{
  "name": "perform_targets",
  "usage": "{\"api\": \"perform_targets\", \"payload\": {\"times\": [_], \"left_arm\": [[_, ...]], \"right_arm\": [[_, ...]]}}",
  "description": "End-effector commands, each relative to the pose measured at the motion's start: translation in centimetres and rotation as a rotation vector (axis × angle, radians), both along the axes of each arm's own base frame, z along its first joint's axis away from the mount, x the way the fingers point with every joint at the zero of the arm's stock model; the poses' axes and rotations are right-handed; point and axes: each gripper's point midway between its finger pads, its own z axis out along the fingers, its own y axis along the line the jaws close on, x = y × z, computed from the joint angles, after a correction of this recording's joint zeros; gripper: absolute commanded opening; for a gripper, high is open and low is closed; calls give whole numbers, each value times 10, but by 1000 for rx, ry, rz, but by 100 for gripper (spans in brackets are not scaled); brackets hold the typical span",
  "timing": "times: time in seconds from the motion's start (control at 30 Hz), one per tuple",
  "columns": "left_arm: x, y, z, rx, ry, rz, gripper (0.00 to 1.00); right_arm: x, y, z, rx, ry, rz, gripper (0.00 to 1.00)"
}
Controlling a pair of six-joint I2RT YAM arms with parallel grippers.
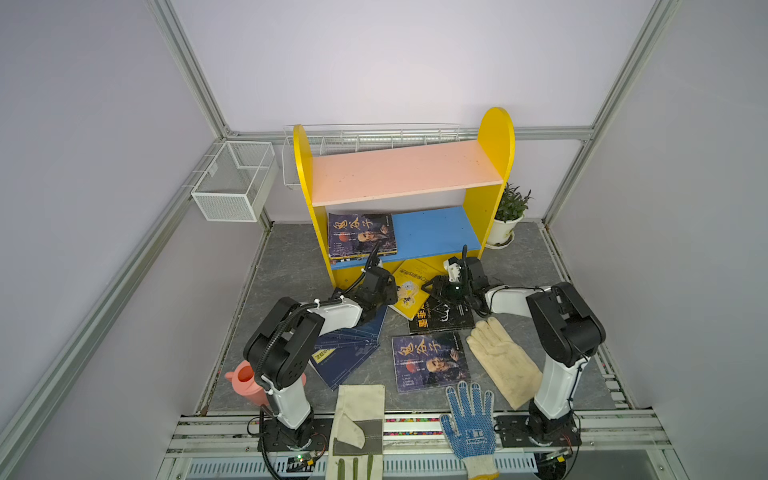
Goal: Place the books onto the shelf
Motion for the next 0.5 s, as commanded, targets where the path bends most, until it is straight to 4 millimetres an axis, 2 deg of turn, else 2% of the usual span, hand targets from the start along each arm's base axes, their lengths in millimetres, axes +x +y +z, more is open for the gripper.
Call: {"api": "perform_targets", "payload": {"times": [0.0,0.07,0.17,0.2,0.33,0.37,0.4,0.47], "left_arm": [[-18,-26,-13,-40,62,-114,48],[-22,-30,-14,-57,78,-131,42],[-26,-34,-15,-69,94,-153,39],[-27,-34,-16,-69,97,-154,38],[-30,-34,-12,-75,93,-160,39],[-30,-34,-9,-80,89,-159,40],[-29,-35,-5,-85,85,-161,42],[-30,-36,6,-100,73,-162,53]], "right_arm": [[-8,10,5,77,-9,42,58],[-7,13,13,112,-31,46,58],[-6,15,14,136,-36,39,54],[-5,14,13,139,-33,33,50],[-1,11,11,129,-37,3,23],[-9,6,0,108,-16,-2,18],[-10,3,0,101,-19,-7,13],[-13,-2,5,93,-33,-2,9]]}}
